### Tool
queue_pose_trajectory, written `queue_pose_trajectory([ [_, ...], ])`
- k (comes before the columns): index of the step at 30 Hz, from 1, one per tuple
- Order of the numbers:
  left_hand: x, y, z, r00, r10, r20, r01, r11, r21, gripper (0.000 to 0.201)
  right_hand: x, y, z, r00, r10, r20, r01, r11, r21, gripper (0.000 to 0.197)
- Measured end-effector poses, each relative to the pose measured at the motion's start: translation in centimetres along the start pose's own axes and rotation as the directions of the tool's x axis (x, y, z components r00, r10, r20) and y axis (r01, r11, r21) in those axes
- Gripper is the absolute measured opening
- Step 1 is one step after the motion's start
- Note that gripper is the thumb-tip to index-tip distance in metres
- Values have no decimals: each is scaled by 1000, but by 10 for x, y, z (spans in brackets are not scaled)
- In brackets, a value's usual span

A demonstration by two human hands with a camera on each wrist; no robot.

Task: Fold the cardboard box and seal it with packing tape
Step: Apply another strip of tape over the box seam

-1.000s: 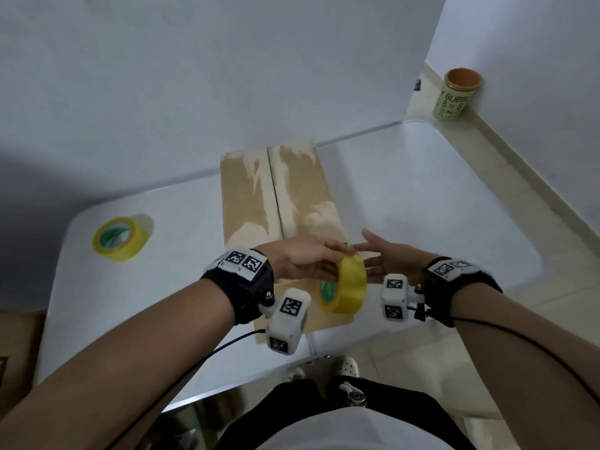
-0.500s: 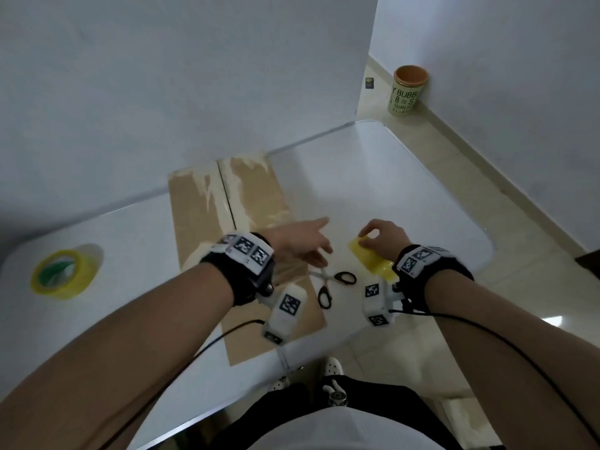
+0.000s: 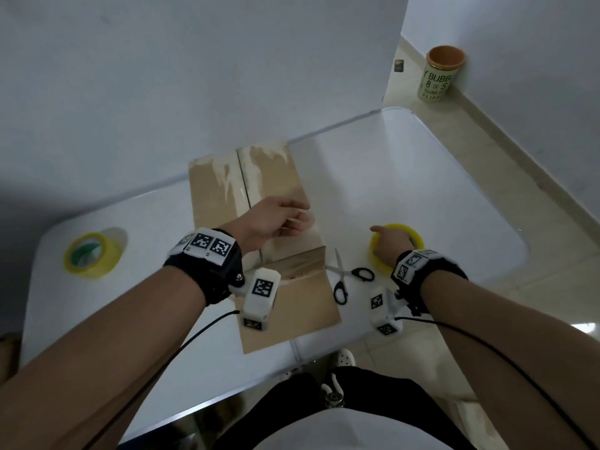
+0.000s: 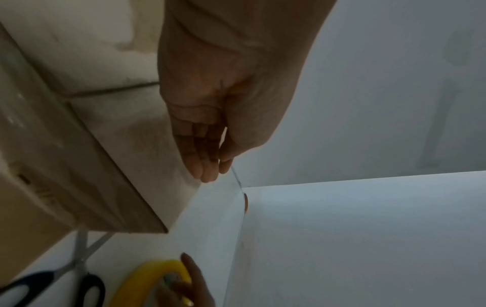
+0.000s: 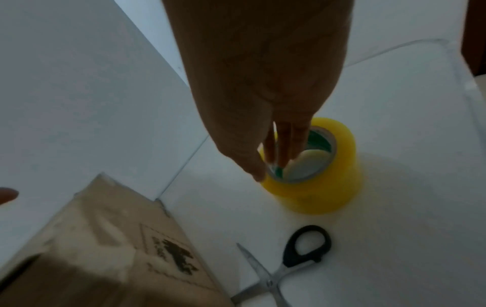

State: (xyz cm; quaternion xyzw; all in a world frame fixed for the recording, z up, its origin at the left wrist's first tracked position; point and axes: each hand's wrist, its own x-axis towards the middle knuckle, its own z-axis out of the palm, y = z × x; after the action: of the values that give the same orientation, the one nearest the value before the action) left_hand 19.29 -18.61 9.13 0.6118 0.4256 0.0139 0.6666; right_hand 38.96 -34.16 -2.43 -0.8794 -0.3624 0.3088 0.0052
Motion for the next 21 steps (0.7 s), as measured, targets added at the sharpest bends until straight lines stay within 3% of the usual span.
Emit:
queue_pose_trajectory([
  [2,-5,-7,-16,993,90,-76,-88,996,24,27,-5,-9,-11,992,22,-121,17,949,313,36],
  [3,-7,-12,-25,982,149,-116,-143,988,59,28,-10,-15,-18,996,12,-91,39,844,534,27],
  [5,-13,-25,-44,946,264,-189,-218,948,231,31,-29,-33,-29,982,-133,132,-36,555,831,25],
  [6,-17,-33,-52,929,308,-204,-229,913,339,31,-41,-43,-34,951,-221,215,-88,475,876,27],
  [9,-30,-60,-72,908,392,-148,-242,779,578,30,-65,-68,-33,863,-382,332,-144,444,884,31],
  [11,-29,-79,-80,900,434,-27,-295,655,696,32,-72,-82,-20,804,-460,378,-174,426,888,30],
  [13,-22,-93,-84,901,420,109,-344,540,769,42,-76,-100,-4,745,-529,407,-178,430,885,31],
  [15,-15,-104,-85,903,402,154,-352,484,801,49,-78,-119,11,710,-570,414,-168,434,885,39],
  [19,-11,-114,-84,895,422,144,-342,444,828,53,-81,-152,31,700,-581,414,-121,476,871,48],
  [21,-10,-117,-85,893,423,155,-352,442,825,51,-82,-163,40,731,-543,414,-125,489,863,49],
])
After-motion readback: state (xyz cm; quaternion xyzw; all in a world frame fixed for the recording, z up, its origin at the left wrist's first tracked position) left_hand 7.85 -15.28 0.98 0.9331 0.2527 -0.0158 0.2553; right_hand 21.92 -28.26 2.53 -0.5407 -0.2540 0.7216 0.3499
